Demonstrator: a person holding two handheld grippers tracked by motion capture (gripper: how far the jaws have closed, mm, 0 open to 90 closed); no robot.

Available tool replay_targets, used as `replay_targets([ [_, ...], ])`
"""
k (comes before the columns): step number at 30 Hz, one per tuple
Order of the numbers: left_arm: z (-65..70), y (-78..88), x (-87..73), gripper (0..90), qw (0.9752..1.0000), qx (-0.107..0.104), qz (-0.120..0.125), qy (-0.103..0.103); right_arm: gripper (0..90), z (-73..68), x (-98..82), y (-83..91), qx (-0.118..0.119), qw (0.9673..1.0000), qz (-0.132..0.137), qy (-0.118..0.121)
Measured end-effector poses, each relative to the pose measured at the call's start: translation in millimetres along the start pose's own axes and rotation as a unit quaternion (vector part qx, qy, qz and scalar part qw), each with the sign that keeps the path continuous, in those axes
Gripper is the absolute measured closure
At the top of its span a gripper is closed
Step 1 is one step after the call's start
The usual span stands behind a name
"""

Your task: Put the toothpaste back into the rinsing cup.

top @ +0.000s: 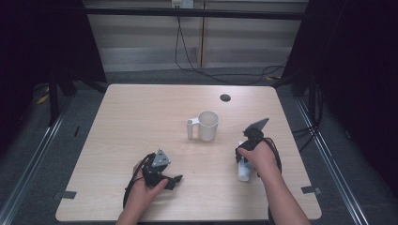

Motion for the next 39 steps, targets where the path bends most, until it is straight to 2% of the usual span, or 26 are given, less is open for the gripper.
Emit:
replay_targets([
  [3,0.0,0.0,0.0,15.2,1.0,0.0,0.0,-0.001,43.9,-1.8,-0.2,-0.1,-0.005,0.9999,-0.001,0.01],
  [6,-0.1,0.0,0.0,15.2,1.0,0.0,0.0,-0.001,49.5,0.4,-0.5,1.6,0.003,1.0,-0.005,0.008],
  [13,0.0,0.0,0.0,15.2,1.0,0.0,0.0,-0.001,61.5,5.2,-3.3,5.9,0.03,0.9995,0.005,0.01],
  [18,-0.1,0.0,0.0,15.2,1.0,0.001,0.0,-0.001,64.6,5.8,-8.3,8.3,0.044,0.9982,0.033,0.026],
  [22,-0.1,0.0,0.0,15.2,1.0,0.001,0.0,0.0,65.0,6.3,-10.7,10.8,0.053,0.9955,0.066,0.042],
  [28,-0.1,0.0,0.0,15.2,1.0,0.001,0.0,-0.001,64.9,3.0,-12.8,24.8,0.079,0.9854,0.138,0.061],
  [31,-0.1,0.0,0.0,15.2,1.0,0.0,0.0,-0.001,64.8,2.9,-13.3,31.1,0.086,0.9783,0.177,0.063],
  [35,-0.1,0.0,0.0,15.2,1.0,0.001,0.0,-0.001,64.7,5.6,-15.0,36.8,0.094,0.9673,0.226,0.066],
  [39,-0.1,0.0,0.1,15.2,1.0,0.001,0.0,-0.001,64.7,8.8,-17.2,42.6,0.099,0.9528,0.279,0.067],
])
Point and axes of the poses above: each handheld gripper's, and its own axes: y roughly backward along the jaws, x roughly out of its top, z roughly to its right, the point moved 1 cm from there along -y, roughly forward along the jaws, and after that the axes turned 7 degrees about z, right-handed, at the moved point
